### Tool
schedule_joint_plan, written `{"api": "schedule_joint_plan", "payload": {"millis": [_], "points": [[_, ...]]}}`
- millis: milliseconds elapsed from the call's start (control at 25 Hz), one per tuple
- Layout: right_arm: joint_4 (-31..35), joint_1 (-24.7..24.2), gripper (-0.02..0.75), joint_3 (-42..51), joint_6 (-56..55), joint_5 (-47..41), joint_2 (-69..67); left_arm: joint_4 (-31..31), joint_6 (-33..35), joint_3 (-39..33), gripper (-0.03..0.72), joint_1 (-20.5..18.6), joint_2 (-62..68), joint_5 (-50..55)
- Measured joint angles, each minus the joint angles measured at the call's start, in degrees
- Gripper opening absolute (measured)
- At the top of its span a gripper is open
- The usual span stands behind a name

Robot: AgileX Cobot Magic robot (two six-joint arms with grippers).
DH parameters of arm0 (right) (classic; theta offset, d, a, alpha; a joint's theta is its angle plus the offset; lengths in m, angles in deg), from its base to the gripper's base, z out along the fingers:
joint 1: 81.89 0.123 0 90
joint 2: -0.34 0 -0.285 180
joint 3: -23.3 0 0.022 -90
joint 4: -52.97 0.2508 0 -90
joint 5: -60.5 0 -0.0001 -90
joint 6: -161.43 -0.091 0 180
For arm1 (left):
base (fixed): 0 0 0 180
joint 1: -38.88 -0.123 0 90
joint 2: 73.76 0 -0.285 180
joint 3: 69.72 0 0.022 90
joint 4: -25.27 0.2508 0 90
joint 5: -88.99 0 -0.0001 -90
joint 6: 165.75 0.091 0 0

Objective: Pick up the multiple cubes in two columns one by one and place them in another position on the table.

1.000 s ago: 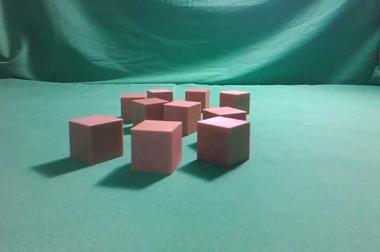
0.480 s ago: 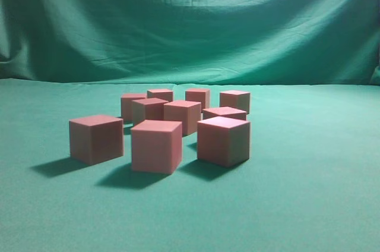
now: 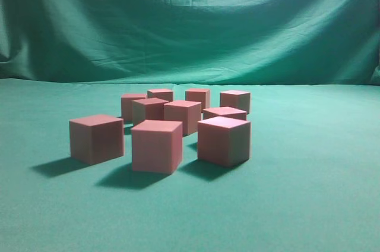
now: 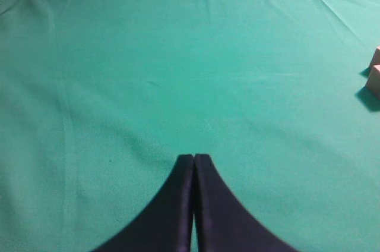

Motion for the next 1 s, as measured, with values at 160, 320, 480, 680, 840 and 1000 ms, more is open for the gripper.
{"api": "schedule_joint_plan", "payload": {"millis": [160,320,480,680,840,1000], "points": [[0.7,-3.4,0.0,6.2,-0.1,0.4,4.6,0.0,0.0,0.0,0.0,0.0,0.0,0.0],[1.1,-6.3,0.0,11.0,-0.2,0.6,5.9,0.0,0.0,0.0,0.0,0.0,0.0,0.0],[1.2,-7.3,0.0,11.6,-0.5,-0.6,6.0,0.0,0.0,0.0,0.0,0.0,0.0,0.0],[1.2,-7.3,0.0,11.6,0.1,-4.3,6.0,0.0,0.0,0.0,0.0,0.0,0.0,0.0],[1.2,-7.3,0.0,11.6,0.7,-5.2,6.0,0.0,0.0,0.0,0.0,0.0,0.0,0.0],[1.2,-7.3,0.0,11.6,0.8,-5.2,6.0,0.0,0.0,0.0,0.0,0.0,0.0,0.0]]}}
